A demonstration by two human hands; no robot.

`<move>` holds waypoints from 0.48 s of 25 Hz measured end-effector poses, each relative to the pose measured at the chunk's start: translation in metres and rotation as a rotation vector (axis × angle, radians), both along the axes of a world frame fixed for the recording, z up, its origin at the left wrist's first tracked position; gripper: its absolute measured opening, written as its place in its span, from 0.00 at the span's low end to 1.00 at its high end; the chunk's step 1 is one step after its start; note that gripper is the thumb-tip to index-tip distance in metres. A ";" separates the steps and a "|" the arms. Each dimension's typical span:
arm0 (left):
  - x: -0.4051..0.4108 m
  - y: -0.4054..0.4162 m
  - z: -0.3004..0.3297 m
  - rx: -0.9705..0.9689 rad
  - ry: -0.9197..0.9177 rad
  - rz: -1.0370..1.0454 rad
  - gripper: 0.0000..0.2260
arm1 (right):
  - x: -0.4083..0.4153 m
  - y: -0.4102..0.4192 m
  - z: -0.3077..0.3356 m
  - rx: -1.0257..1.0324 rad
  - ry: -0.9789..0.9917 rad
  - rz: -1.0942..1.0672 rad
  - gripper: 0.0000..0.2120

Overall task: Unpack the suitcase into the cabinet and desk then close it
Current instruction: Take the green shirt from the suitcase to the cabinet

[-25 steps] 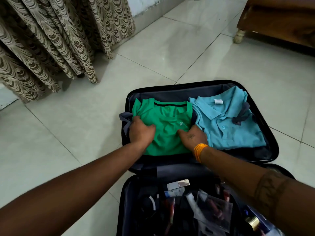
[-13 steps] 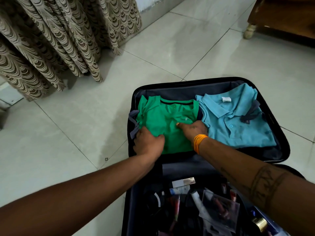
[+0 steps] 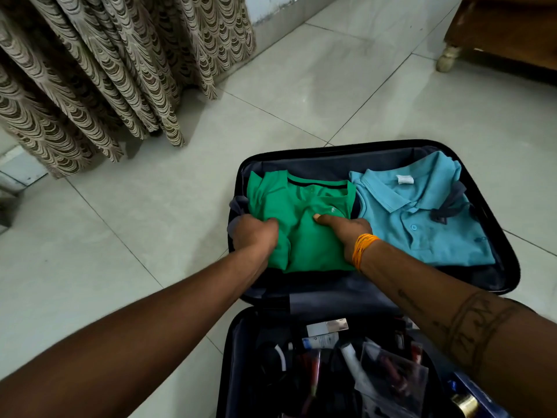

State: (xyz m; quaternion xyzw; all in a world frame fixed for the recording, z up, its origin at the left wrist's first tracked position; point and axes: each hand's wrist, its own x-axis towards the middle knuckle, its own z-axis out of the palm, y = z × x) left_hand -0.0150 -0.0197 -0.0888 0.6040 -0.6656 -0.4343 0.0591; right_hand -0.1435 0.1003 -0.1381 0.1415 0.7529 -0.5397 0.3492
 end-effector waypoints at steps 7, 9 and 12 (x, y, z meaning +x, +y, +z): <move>-0.018 0.010 -0.004 -0.010 0.029 -0.094 0.18 | -0.007 0.008 0.003 -0.040 0.096 0.095 0.35; -0.015 -0.001 -0.007 0.021 0.116 -0.039 0.24 | -0.006 0.013 0.015 -0.120 0.055 0.097 0.29; -0.008 -0.010 -0.009 0.069 0.199 0.028 0.30 | -0.012 0.017 0.018 -0.233 -0.041 0.085 0.25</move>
